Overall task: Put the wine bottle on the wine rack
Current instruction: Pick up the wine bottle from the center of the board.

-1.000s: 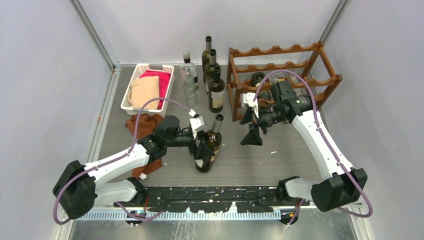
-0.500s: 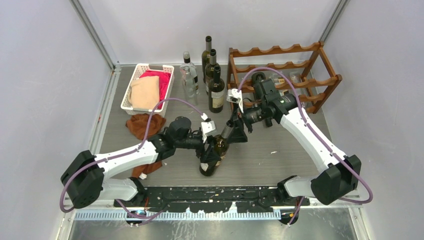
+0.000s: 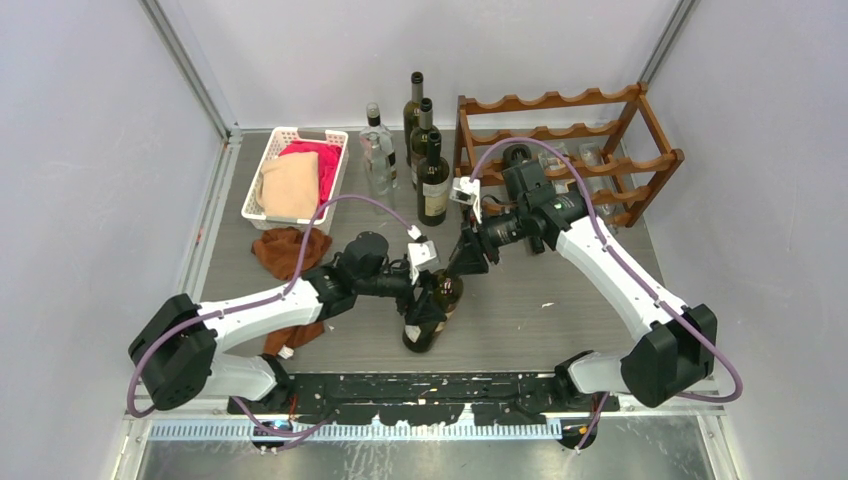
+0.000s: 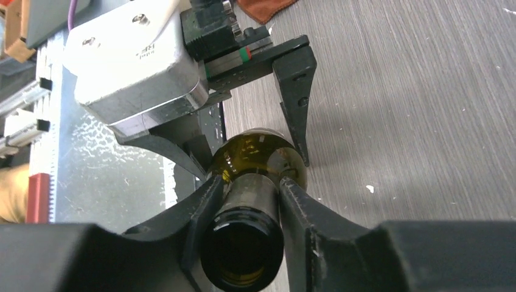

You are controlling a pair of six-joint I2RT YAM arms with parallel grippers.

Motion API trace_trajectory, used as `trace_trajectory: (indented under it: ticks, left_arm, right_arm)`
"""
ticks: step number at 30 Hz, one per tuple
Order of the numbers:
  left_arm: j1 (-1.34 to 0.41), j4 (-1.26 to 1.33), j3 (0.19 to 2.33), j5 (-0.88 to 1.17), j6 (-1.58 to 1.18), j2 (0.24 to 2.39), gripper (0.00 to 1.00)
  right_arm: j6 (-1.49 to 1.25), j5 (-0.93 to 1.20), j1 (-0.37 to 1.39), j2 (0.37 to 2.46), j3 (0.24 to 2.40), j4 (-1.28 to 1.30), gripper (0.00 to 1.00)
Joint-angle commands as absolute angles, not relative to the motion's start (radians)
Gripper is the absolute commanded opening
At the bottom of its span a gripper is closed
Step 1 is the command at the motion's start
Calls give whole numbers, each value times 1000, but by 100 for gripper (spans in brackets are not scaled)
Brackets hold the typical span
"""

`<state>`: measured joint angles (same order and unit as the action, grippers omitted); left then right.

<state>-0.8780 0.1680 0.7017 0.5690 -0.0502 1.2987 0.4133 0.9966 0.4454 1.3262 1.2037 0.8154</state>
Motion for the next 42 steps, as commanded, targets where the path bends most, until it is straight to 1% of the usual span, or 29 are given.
trace_trajectory:
  ticks: [1,2,3,4,5,6,7,9,12,13,17,22,26,30,34,37,42]
  left_arm:
    - [-885,305,762,610,-75,1291,0]
    - [-885,307,762,609,-76,1292,0]
    - [-885,308,761,604,-79,1293,0]
    - [-885,309,760,601,-84,1293,0]
    - [-885,314,756,597,-92,1293,3]
    - [-885,316,751,584,-103,1292,15]
    - [-885,322,742,571,-117,1286,33]
    - [-885,353,706,543,-150,1265,61]
    - [-885,468,607,510,-185,1209,95]
    - [-885,513,569,505,-193,1183,99]
    - [-885,649,437,470,-233,1132,100]
    - [-887,742,346,433,-288,1125,100]
    - [-888,771,328,420,-273,1173,100]
    - [-901,831,319,409,-226,1245,100]
    - [-934,838,323,306,-126,1314,99]
    - [-945,865,335,236,-88,1363,97]
    - [-962,882,370,200,-57,1406,91]
  right_arm:
    - [384,999,456,1328,1210,763,34]
    - [383,999,457,1327,1208,765,23]
    - [385,997,457,1324,1210,775,4]
    - [396,994,456,1320,1214,793,2]
    - [405,991,454,1316,1218,809,1]
    - [407,991,450,1312,1218,816,1]
    - [405,1005,439,1304,1213,815,1]
    - [384,1040,408,1290,1199,807,1]
    - [345,1096,354,1269,1162,770,1]
    - [329,1113,338,1257,1147,753,1]
    - [213,1200,259,1235,1078,632,1]
    - [134,1250,207,1229,1028,526,1]
    - [55,1282,177,1229,1005,434,1]
    - [39,1288,161,1228,992,409,1]
    - [25,1289,155,1228,989,395,1]
    - [21,1284,154,1233,984,389,1]
    - [12,1275,153,1242,980,377,1]
